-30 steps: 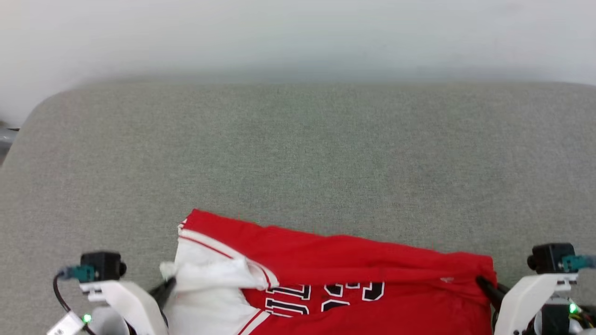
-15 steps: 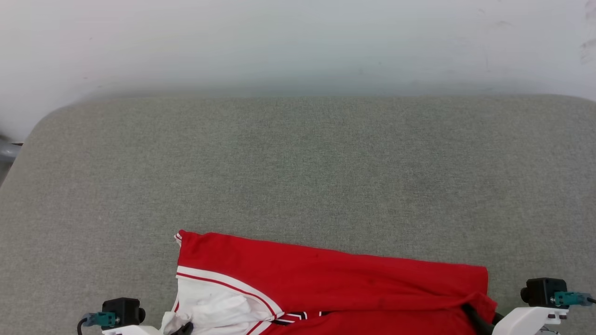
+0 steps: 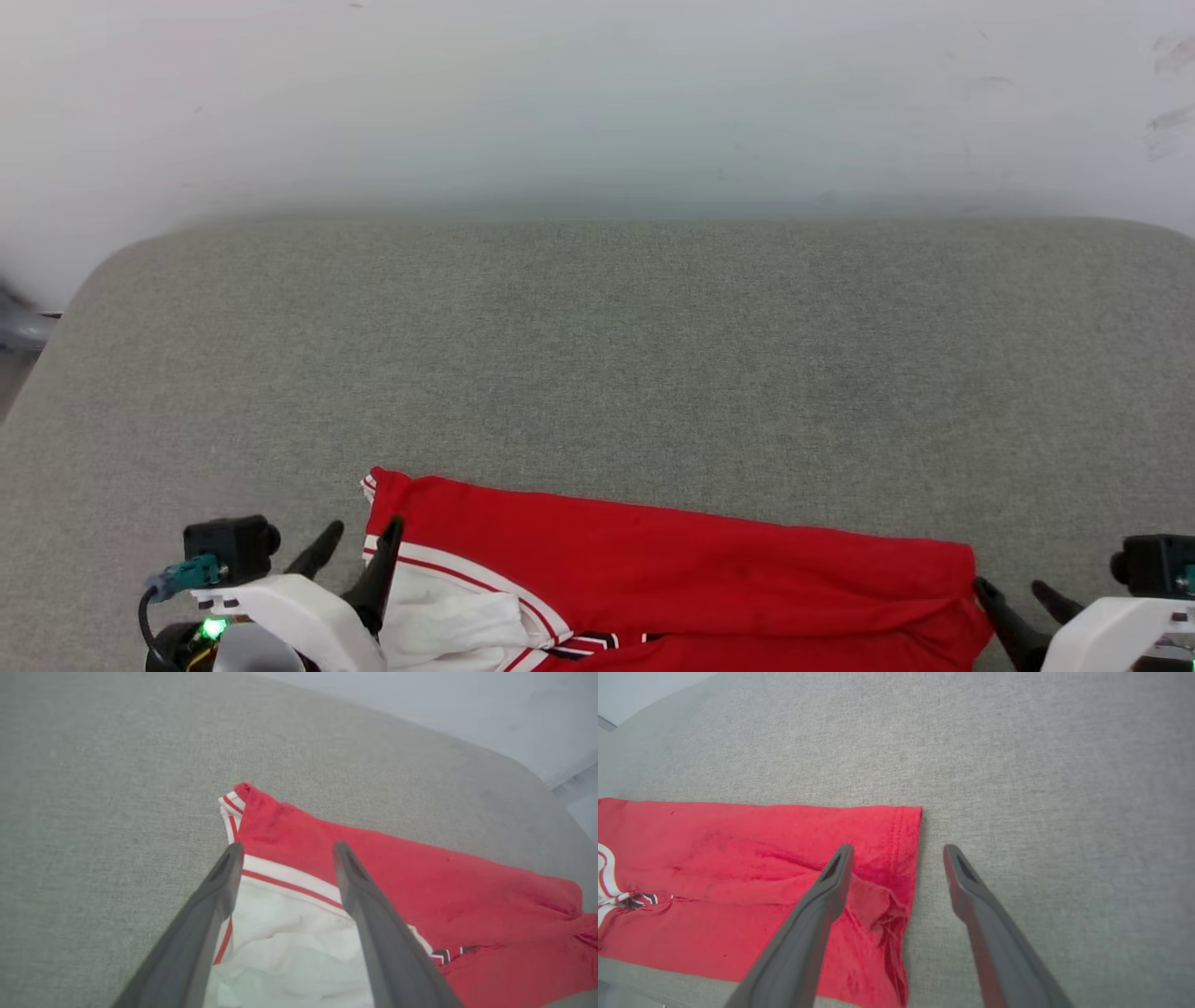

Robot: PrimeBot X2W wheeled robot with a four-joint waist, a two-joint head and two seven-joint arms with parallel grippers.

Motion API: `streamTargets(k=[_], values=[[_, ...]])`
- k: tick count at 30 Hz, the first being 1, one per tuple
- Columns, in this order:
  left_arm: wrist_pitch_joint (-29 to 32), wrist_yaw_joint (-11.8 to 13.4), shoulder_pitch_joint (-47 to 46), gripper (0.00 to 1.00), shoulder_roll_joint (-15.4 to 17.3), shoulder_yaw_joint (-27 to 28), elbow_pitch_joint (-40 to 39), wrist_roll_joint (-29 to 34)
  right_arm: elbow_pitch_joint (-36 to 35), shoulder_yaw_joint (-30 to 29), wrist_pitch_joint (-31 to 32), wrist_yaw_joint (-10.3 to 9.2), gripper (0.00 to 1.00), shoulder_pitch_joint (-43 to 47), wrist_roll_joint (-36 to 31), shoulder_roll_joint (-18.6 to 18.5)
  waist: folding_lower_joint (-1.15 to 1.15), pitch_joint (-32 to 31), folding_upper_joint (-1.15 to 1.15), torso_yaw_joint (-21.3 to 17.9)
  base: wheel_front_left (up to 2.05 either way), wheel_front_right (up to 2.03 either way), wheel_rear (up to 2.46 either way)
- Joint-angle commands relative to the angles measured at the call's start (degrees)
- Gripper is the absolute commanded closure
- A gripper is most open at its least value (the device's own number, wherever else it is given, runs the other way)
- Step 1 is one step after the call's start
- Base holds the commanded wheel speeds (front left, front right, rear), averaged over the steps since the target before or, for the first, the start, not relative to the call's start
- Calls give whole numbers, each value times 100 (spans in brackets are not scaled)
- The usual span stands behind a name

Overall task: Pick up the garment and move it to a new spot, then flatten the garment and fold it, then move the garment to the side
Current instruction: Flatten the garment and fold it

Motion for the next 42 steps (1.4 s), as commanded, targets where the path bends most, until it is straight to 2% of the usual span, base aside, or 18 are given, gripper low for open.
streamTargets(k=[1, 6, 8, 14, 17, 25, 26, 27, 28, 38, 42], values=[[-139, 36, -112, 0, -11, 71, -58, 66, -79, -66, 111, -6, 0, 96, -63, -49, 0, -7, 0, 26, 0, 0, 0], [-847, 198, -130, 0, -99, 261, -322, 395, -536, -405, 831, -6, 0, 271, -180, -74, 0, 41, 0, 137, 0, 0, 0], [-1018, 343, -138, 0, -147, 328, -454, 603, -623, -419, 1082, -6, 0, 272, -223, -81, 0, 81, 0, 182, 0, 0, 0], [-1193, 678, -25, 0, -264, 590, -810, 1206, -511, -296, 1393, -6, 0, 93, -294, 3, 0, 287, 0, 311, 0, 0, 0], [-1211, 719, 50, 0, -331, 699, -929, 1390, -301, -211, 1452, -6, 0, -12, -270, 64, 0, 381, 0, 357, 0, 0, 0], [-1221, 612, 122, 0, -466, 882, -983, 1615, 319, 42, 1692, -6, 0, -60, -131, 219, 0, 529, 0, 415, 0, 0, 0], [-1221, 604, 125, 0, -481, 907, -978, 1633, 356, 70, 1690, -6, 15, -64, -106, 235, 0, 538, 0, 414, 0, 0, 0], [-1222, 591, 135, 0, -497, 934, -977, 1666, 392, 109, 1697, -5, 61, -81, -91, 241, 0, 543, 0, 410, 0, 0, 0], [-1222, 582, 145, 0, -514, 955, -973, 1683, 419, 138, 1686, -5, 100, -94, -63, 239, 0, 545, 0, 406, 0, 0, 0], [-1223, 605, 306, 0, -527, 1014, -899, 1844, 209, 207, 1468, -7, 100, -369, -24, -40, 0, 345, 0, 277, 0, 0, 0], [-1217, 621, 423, 0, -506, 1013, -886, 1820, 76, 50, 1549, -8, 100, -334, -24, -170, 0, 229, 0, 201, 0, 0, 0]])
